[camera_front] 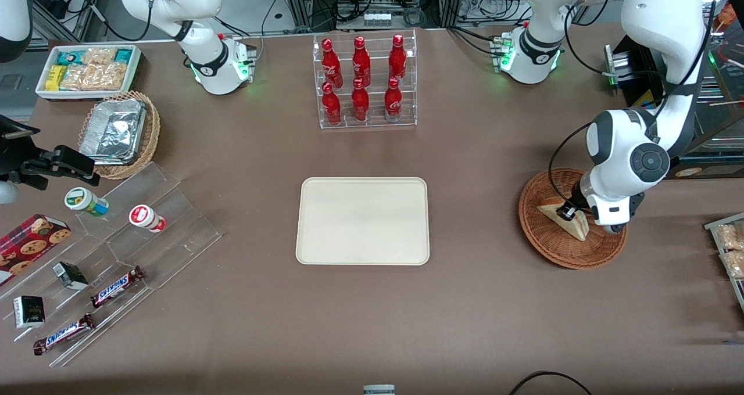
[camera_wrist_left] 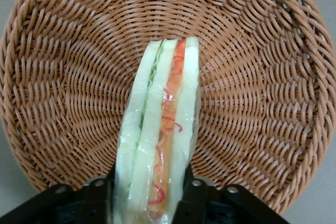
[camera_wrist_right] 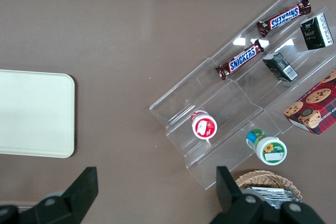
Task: Place sandwich from basket to tray
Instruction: 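Lower the left gripper and close it on the sandwich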
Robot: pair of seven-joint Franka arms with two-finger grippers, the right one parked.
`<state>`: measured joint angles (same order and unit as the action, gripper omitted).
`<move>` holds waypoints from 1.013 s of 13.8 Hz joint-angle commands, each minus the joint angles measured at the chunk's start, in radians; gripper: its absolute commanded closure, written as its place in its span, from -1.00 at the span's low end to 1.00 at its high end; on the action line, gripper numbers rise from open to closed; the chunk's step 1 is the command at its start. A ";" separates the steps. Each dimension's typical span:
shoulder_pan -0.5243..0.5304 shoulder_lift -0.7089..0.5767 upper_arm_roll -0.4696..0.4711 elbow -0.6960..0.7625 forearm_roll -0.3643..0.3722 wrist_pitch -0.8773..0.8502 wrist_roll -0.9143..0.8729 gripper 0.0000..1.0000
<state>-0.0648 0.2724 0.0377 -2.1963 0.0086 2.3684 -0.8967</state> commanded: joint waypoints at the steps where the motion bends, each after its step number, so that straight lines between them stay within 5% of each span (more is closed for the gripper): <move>1: -0.001 -0.012 0.001 0.000 0.004 0.002 -0.001 0.68; 10: -0.020 -0.101 -0.013 0.209 0.071 -0.415 0.004 0.73; 14: -0.108 -0.101 -0.032 0.370 0.070 -0.590 -0.013 0.73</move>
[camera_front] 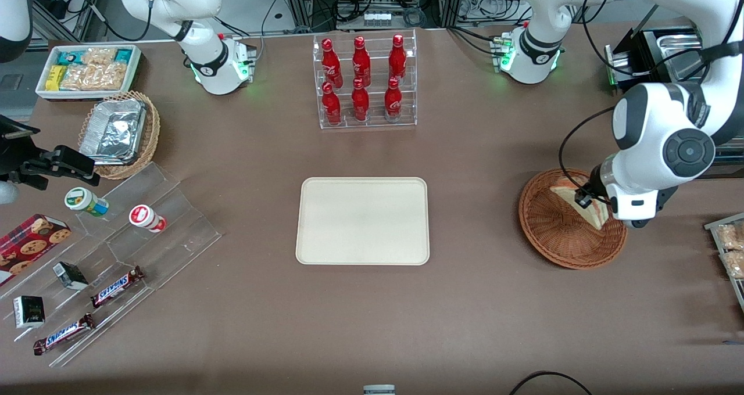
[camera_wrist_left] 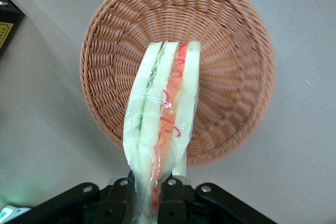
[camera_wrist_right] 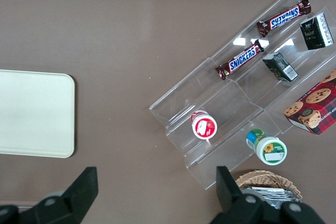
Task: Place sandwich from basket to tray
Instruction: 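Lift the sandwich and carry it over the cream tray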
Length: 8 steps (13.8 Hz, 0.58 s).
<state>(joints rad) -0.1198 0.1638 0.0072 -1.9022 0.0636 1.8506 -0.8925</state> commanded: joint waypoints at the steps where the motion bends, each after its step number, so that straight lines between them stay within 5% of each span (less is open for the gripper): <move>1: -0.078 0.008 -0.001 0.107 0.009 -0.099 -0.017 0.72; 8: -0.231 0.043 -0.053 0.201 0.001 -0.096 -0.005 0.72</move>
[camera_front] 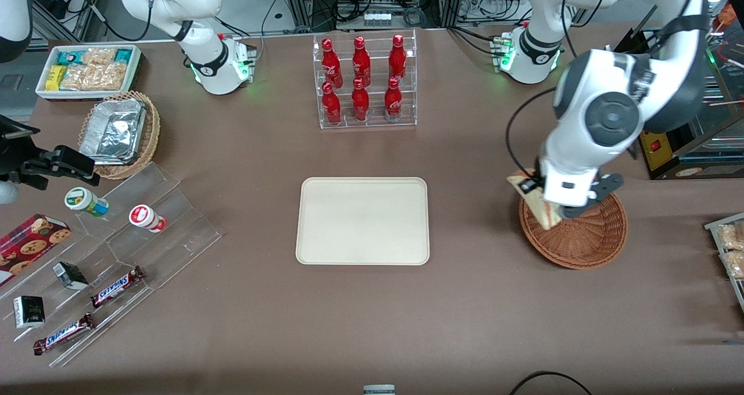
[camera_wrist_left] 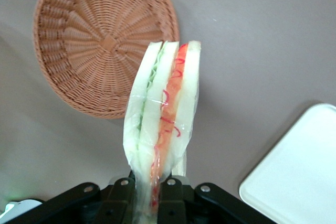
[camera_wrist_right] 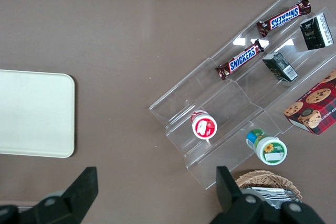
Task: Place sandwich from basket to tray
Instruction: 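Lift the sandwich and carry it over the cream tray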
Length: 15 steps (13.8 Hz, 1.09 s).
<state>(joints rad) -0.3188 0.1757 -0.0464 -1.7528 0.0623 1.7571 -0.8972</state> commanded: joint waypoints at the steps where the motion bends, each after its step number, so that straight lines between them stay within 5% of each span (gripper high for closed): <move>1: -0.034 0.048 -0.036 0.071 0.002 0.007 -0.003 0.72; 7: -0.052 0.142 -0.191 0.113 0.014 0.122 0.000 0.69; 15: -0.230 0.330 -0.193 0.168 0.080 0.284 -0.011 0.68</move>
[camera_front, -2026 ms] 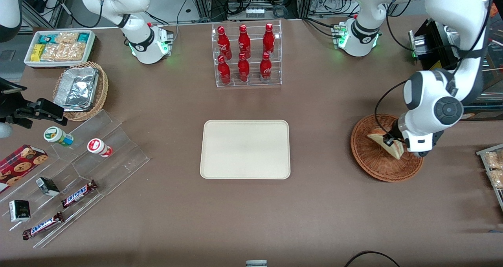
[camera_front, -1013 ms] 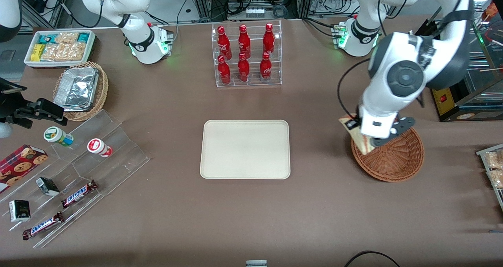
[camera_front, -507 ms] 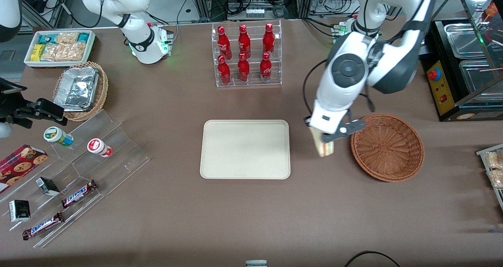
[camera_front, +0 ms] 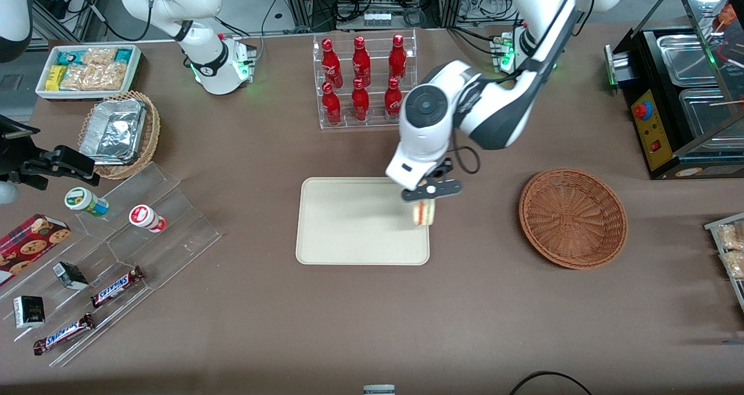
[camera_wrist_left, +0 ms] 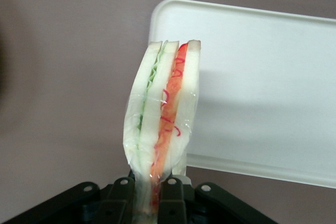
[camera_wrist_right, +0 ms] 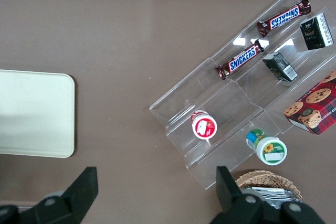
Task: Place sandwich from basket to tray
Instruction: 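Lift the sandwich and carry it over the cream tray, then lower the sandwich onto the tray and open the left gripper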
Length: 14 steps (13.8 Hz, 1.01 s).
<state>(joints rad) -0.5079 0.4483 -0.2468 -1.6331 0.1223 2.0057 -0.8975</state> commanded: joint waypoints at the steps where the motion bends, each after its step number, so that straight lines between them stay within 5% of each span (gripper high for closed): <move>1: -0.053 0.072 0.009 0.049 0.023 0.065 -0.014 0.67; 7: -0.078 0.162 0.009 0.036 0.120 0.169 -0.015 0.66; 14: -0.080 0.214 0.011 0.039 0.152 0.182 -0.020 0.56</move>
<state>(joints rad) -0.5756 0.6420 -0.2444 -1.6214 0.2523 2.1841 -0.9001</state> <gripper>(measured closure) 0.802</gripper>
